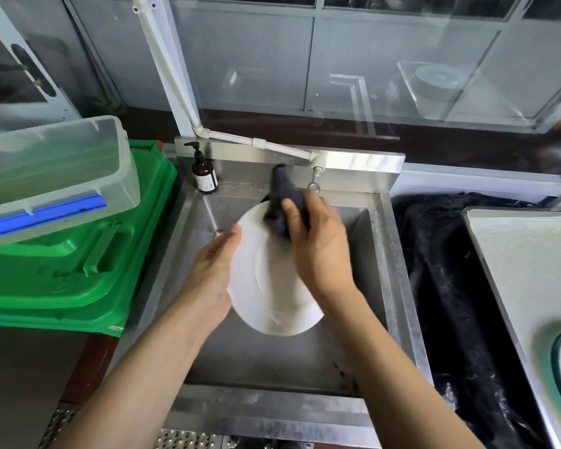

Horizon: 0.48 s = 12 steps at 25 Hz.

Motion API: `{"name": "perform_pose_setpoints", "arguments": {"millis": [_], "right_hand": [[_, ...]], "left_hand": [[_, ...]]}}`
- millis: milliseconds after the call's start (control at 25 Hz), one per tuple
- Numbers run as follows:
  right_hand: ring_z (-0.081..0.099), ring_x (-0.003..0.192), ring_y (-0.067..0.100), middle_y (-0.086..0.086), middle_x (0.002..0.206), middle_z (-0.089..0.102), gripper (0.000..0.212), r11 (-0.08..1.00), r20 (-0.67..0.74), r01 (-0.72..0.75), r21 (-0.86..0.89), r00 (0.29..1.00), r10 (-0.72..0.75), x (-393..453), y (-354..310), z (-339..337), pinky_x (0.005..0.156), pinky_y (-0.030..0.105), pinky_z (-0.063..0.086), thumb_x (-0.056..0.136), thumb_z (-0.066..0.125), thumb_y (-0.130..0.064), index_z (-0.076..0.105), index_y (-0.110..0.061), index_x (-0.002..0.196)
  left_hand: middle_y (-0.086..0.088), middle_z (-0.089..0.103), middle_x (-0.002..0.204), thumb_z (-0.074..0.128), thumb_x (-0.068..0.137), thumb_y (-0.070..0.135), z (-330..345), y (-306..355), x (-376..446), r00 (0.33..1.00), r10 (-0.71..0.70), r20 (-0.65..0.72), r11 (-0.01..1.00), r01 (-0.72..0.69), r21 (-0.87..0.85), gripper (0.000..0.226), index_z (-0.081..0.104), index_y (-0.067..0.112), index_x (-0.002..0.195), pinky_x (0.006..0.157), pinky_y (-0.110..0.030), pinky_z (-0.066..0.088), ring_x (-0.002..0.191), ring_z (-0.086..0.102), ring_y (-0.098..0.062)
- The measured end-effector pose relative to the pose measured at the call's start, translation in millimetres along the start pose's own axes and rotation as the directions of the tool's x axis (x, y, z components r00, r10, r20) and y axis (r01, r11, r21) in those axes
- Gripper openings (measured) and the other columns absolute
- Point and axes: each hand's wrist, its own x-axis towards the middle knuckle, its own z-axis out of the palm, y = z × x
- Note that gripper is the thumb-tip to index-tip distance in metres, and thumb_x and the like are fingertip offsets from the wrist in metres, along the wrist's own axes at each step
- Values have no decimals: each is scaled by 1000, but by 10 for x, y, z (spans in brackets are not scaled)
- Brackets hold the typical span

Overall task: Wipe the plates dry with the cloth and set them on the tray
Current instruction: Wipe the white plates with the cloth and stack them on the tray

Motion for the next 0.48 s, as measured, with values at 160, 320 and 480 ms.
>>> {"name": "perform_pose_setpoints", "arguments": {"millis": [160, 320, 480], "right_hand": [[58, 73, 2, -11, 77, 62, 21, 933, -97, -292, 209, 944, 317, -151, 362, -147, 63, 20, 37, 107, 50, -37, 54, -24, 91], [62, 83, -4, -17, 89, 68, 11, 873, -220, -332, 357, 878, 424, -695, 404, 31, 71, 7, 41, 107, 51, -34, 58, -32, 99], [61, 108, 4, -17, 112, 64, 17, 908, -236, -255, 331, 910, 342, -1065, 270, 269, 92, 15, 44, 106, 49, -40, 59, -38, 119]], "left_hand": [[-8, 70, 126, 65, 93, 39, -74, 113, 34, 998, -32, -47, 998, 29, -52, 42, 66, 15, 127, 105, -51, 49, 119, 65, -29], [-7, 70, 127, 61, 96, 43, -40, 266, 129, 999, 8, -37, 996, -12, -93, 45, 63, 17, 133, 103, -51, 51, 118, 66, -28], [-4, 75, 116, 54, 101, 40, 79, 218, 158, 997, 17, -70, 991, -26, -131, 35, 65, 18, 124, 95, -45, 55, 112, 69, -26]]}}
